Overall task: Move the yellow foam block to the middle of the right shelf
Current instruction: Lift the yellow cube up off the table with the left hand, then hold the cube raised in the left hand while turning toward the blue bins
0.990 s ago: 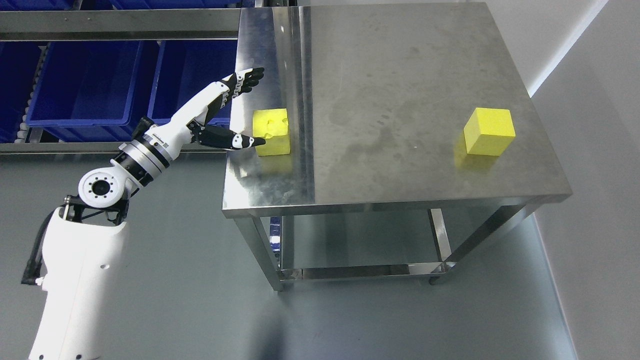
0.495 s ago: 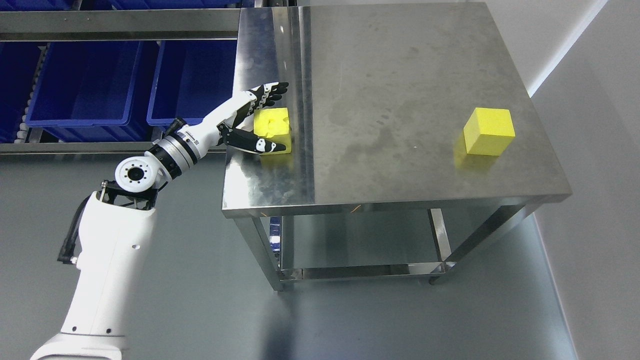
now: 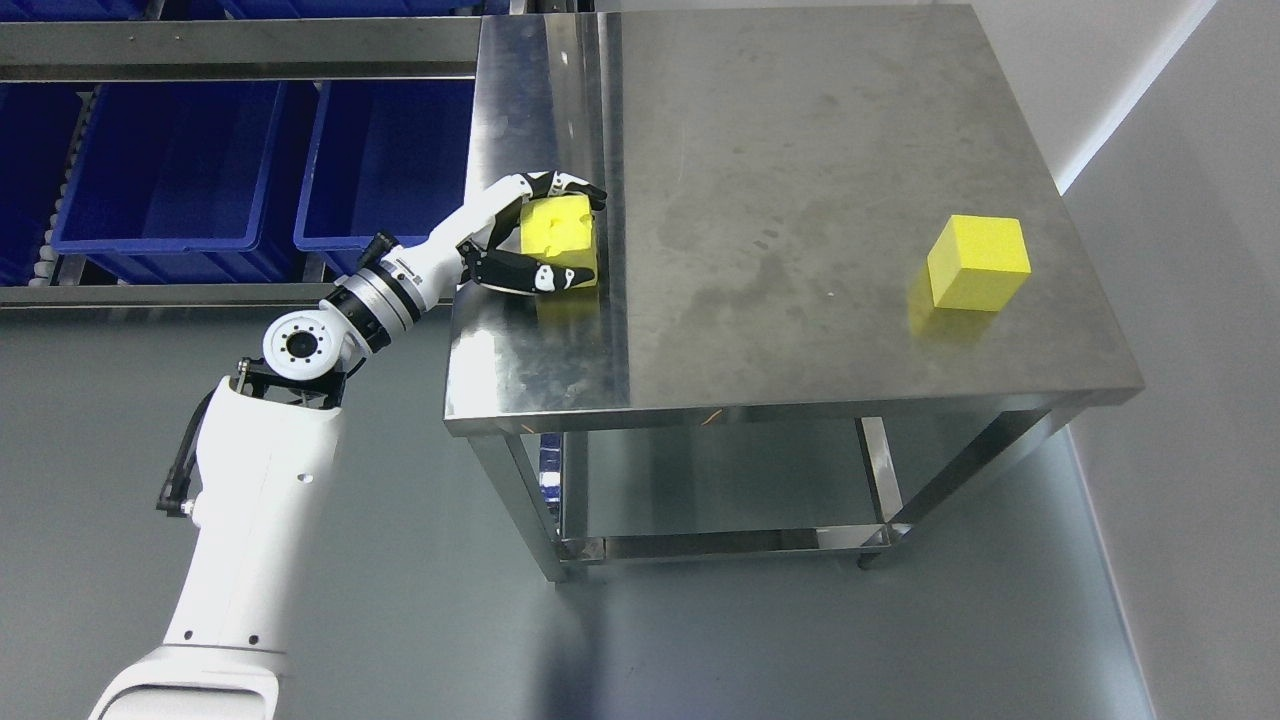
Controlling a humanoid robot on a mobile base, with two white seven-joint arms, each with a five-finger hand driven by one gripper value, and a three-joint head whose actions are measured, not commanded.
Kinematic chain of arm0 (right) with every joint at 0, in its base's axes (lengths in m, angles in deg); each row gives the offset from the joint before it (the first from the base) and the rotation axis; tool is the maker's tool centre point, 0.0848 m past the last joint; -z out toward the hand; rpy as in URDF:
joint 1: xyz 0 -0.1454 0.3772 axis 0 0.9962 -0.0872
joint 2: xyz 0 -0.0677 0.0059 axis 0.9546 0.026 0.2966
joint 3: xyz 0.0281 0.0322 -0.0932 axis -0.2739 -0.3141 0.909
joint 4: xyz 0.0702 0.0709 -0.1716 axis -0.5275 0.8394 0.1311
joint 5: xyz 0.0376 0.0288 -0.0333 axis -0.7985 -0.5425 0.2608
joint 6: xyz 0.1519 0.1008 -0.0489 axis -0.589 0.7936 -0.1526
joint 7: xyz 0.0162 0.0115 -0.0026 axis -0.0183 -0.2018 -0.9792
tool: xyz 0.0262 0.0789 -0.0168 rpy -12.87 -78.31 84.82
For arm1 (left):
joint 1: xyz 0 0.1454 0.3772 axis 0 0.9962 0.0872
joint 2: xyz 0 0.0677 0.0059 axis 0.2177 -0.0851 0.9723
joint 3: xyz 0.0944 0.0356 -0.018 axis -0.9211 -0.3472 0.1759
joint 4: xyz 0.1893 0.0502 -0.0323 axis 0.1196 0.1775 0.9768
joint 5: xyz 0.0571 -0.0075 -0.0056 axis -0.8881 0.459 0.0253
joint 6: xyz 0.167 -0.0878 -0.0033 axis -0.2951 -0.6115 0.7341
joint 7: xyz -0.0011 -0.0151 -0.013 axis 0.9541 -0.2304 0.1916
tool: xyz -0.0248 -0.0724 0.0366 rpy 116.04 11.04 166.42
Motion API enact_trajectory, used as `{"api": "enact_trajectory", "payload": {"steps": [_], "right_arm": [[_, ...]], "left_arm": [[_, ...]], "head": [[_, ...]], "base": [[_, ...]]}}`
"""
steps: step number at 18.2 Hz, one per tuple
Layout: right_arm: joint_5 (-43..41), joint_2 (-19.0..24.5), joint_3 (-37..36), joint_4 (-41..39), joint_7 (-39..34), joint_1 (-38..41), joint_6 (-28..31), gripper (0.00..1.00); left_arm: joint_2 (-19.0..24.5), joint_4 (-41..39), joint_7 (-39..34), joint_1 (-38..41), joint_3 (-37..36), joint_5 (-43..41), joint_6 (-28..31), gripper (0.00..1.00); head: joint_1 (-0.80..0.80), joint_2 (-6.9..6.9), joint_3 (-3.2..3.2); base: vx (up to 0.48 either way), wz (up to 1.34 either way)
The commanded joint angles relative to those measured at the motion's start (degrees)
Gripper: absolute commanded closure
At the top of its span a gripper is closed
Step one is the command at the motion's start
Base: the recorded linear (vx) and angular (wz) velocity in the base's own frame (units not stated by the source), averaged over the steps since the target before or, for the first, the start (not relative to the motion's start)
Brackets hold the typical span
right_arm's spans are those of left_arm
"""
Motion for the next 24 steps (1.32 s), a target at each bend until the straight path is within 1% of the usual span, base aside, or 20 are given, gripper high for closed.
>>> {"api": "enact_trajectory", "payload": {"steps": [1, 2, 3, 4, 5, 6, 7, 9, 11, 12, 14, 16, 19, 24], "right_arm": [[0.0, -1.0, 0.0, -1.0, -0.04, -0.09, 0.04, 0.0], [0.0, -1.0, 0.0, -1.0, -0.04, -0.09, 0.04, 0.0], [0.0, -1.0, 0.0, -1.0, -0.04, -0.18, 0.04, 0.0], [0.0, -1.0, 0.0, -1.0, -0.04, -0.09, 0.04, 0.0], [0.0, -1.0, 0.0, -1.0, -0.04, -0.09, 0.04, 0.0], [0.0, -1.0, 0.0, -1.0, -0.04, -0.09, 0.04, 0.0], [0.0, -1.0, 0.0, -1.0, -0.04, -0.09, 0.04, 0.0], [0.0, -1.0, 0.0, -1.0, -0.04, -0.09, 0.04, 0.0], [0.0, -1.0, 0.0, -1.0, -0.04, -0.09, 0.04, 0.0], [0.0, -1.0, 0.0, -1.0, -0.04, -0.18, 0.04, 0.0], [0.0, -1.0, 0.0, -1.0, -0.04, -0.09, 0.04, 0.0], [0.0, -1.0, 0.0, -1.0, -0.04, -0.18, 0.04, 0.0], [0.0, -1.0, 0.0, -1.0, -0.04, -0.09, 0.04, 0.0], [0.0, -1.0, 0.0, -1.0, -0.04, -0.09, 0.04, 0.0]], "left_arm": [[-4.39, 1.8, -1.05, -3.19, 10.34, 11.0, -3.91, 0.75], [-4.39, 0.31, -3.41, -3.81, 10.34, 14.96, -3.82, 0.75], [-4.39, -1.36, -7.78, -4.25, 10.34, 17.96, -3.73, 0.74], [-4.39, -3.12, -14.18, -4.34, 10.34, 20.42, -3.99, 0.73], [-4.39, -4.18, -20.85, -4.08, 10.34, 22.1, -4.86, 0.73], [-4.39, -4.71, -25.79, -3.21, 10.07, 22.29, -6.96, 0.73], [-4.39, -4.89, -26.97, -1.46, 9.9, 22.3, -8.81, 0.73], [-4.39, -5.42, -27.25, 3.54, 8.85, 22.3, -8.57, 0.73], [-4.39, -8.3, -27.25, 8.29, 9.1, 22.3, -3.76, 0.73], [-4.39, -11.63, -27.25, 10.66, 9.37, 22.56, -0.68, 0.73], [-4.39, -15.95, -27.34, 13.49, 9.63, 22.73, 1.89, 0.73], [-4.39, -18.59, -27.34, 14.2, 9.72, 22.73, 4.34, 0.73], [-4.39, -22.72, -27.34, 14.2, 10.68, 22.73, 10.49, 0.73], [-4.39, -26.6, -27.51, 13.41, 10.77, 22.73, 13.58, 0.73]], "head": [[0.0, 0.0, 0.0], [0.0, 0.0, 0.0], [0.0, 0.0, 0.0], [0.0, 0.0, 0.0], [0.0, 0.0, 0.0], [0.0, 0.0, 0.0], [0.0, 0.0, 0.0], [0.0, 0.0, 0.0], [0.0, 0.0, 0.0], [0.0, 0.0, 0.0], [0.0, 0.0, 0.0], [0.0, 0.0, 0.0], [0.0, 0.0, 0.0], [0.0, 0.0, 0.0]], "base": [[0.002, -0.01], [0.002, -0.01], [0.0, 0.0], [0.0, 0.0], [0.0, 0.0], [0.0, 0.0], [0.0, 0.0], [0.0, 0.0], [0.0, 0.0], [0.0, 0.0], [0.0, 0.0], [-0.013, 0.07], [-0.032, 0.26], [-0.064, 0.61]]}}
